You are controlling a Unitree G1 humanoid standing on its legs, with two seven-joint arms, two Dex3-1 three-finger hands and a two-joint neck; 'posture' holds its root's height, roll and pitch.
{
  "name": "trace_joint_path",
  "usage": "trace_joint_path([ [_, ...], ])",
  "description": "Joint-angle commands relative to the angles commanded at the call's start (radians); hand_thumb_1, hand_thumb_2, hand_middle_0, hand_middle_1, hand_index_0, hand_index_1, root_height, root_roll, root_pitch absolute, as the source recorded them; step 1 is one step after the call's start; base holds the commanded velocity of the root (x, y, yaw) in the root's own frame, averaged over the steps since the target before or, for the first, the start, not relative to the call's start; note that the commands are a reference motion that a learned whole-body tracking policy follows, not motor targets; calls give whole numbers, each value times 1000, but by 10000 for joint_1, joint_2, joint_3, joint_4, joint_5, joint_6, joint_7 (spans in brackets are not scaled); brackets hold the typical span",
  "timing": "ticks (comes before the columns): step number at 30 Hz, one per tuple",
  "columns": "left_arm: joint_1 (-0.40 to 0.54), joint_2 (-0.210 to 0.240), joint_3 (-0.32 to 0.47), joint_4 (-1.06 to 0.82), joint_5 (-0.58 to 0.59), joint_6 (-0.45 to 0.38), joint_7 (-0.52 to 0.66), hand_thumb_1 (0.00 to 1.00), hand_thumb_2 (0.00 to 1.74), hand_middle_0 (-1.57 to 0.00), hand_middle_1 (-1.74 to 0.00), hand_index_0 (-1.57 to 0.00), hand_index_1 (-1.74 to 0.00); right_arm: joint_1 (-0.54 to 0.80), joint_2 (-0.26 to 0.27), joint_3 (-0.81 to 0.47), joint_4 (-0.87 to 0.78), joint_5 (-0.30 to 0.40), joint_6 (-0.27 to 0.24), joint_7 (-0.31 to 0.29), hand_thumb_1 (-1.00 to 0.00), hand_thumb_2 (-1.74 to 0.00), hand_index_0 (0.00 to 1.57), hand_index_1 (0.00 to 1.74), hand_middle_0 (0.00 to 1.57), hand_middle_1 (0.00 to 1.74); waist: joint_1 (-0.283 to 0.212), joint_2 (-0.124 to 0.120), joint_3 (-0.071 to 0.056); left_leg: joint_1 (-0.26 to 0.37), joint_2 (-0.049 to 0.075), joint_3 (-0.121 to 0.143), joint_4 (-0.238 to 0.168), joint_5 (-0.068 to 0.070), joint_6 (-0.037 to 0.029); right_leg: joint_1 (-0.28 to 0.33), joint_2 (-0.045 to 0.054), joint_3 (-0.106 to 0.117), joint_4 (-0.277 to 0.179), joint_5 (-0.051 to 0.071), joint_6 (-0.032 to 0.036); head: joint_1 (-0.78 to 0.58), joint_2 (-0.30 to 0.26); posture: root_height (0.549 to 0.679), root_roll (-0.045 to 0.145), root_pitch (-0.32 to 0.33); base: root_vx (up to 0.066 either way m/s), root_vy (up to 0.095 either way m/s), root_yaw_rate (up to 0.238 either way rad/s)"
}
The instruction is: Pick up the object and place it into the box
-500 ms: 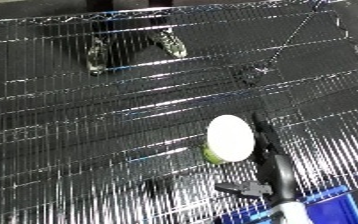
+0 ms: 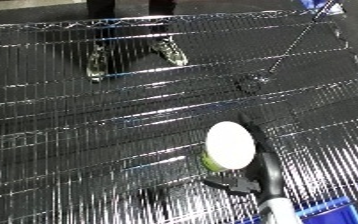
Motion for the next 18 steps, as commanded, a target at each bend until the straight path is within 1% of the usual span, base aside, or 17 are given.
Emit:
trace_joint_path([
  [6, 25, 7, 13, 8, -105, -33, -62, 1000, 1740, -1570, -1740, -1570, -1740, -91, 26, 69, 221, -45, 6, -24, -650, -1131, 1020, 1131, 1020, 1131, 23, 10, 0, 111, -21, -32, -112, 33, 11, 89, 1, -37, -50, -9, -19, 43, -1, 622, 37, 221, -5, 9, 18],
  [13, 29, 8, 14, 10, -106, -35, -64, 1000, 1740, -1570, -1740, -1570, -1740, -91, 29, 72, 224, -46, 5, -25, -1000, -1740, 1570, 1740, 1570, 1740, 19, 10, 0, 119, -22, -34, -121, 38, 11, 97, 0, -39, -57, -6, -19, 43, -1, 622, 37, 220, 0, 0, 0],
  [17, 29, 8, 14, 10, -106, -35, -64, 1000, 1740, -1570, -1740, -1570, -1740, -91, 29, 72, 224, -46, 5, -25, -1000, -1740, 1570, 1740, 1570, 1740, 19, 10, 0, 119, -23, -34, -121, 38, 11, 97, 0, -39, -57, -6, -19, 43, -1, 622, 37, 220, 0, 0, 0],
  [18, 183, 3, 26, 41, -125, -229, -155, 1000, 1740, -1570, -1740, -1570, -1740, 190, 3, -7, -20, -187, -71, -206, -1000, -1740, 1570, 1740, 1570, 1740, -58, -94, 0, 737, 9, -30, -605, 161, -28, 657, 40, -57, -547, 96, 4, -66, -112, 629, 37, 200, -97, 44, -122],
])
